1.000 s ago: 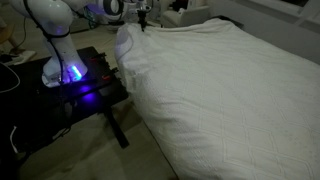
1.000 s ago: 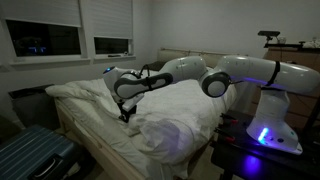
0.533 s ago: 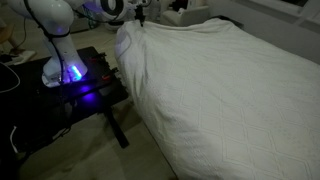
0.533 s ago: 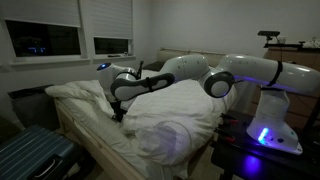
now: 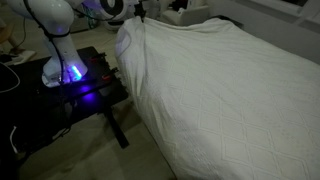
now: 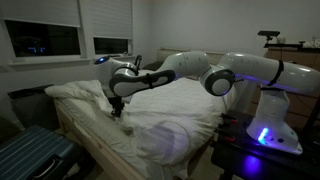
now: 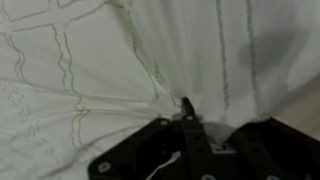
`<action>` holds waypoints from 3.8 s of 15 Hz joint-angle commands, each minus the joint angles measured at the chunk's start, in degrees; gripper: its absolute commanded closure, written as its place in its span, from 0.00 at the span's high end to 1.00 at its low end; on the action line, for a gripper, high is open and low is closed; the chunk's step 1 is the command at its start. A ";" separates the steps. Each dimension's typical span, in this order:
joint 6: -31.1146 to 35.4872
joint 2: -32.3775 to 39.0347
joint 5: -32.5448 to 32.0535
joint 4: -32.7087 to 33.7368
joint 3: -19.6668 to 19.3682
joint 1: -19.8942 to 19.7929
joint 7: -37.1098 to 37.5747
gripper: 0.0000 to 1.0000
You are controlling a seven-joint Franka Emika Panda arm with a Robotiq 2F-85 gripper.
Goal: Spread the corner of the bed well
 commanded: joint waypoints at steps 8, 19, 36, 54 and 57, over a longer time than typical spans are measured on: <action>12.36 -1.75 11.79 -1.14 11.10 -1.53 -12.74 0.88; -1.27 5.03 14.46 -2.81 12.19 -2.96 -7.76 1.00; -28.32 5.32 17.81 -10.08 11.66 -6.49 1.72 1.00; -21.51 5.15 17.95 -5.65 11.40 -8.81 -2.41 0.12; -22.18 4.83 18.82 2.18 13.05 -9.42 -5.74 0.00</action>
